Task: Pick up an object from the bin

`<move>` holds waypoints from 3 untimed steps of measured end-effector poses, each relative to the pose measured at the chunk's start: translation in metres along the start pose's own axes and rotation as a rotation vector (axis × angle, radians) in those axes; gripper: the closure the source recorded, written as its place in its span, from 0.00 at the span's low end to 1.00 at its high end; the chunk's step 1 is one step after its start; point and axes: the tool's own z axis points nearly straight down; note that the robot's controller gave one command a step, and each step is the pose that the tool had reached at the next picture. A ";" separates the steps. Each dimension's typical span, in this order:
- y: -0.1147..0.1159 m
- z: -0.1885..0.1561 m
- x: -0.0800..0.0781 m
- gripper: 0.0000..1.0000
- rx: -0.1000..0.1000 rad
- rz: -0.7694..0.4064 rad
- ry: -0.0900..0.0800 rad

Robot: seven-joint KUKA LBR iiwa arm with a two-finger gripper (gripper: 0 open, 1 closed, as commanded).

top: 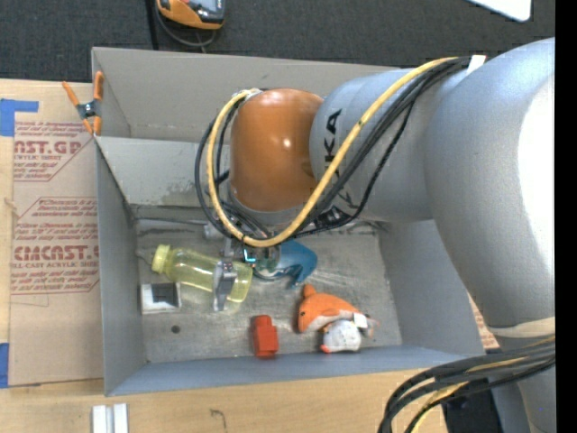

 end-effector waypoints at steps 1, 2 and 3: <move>-0.001 -0.004 -0.002 0.00 -0.001 0.001 -0.008; -0.011 0.062 -0.013 1.00 -0.004 -0.162 -0.013; -0.011 0.062 -0.013 1.00 -0.004 -0.162 -0.013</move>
Offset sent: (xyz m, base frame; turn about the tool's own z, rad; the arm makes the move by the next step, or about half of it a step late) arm 0.0060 -0.0153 -0.0777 -0.1640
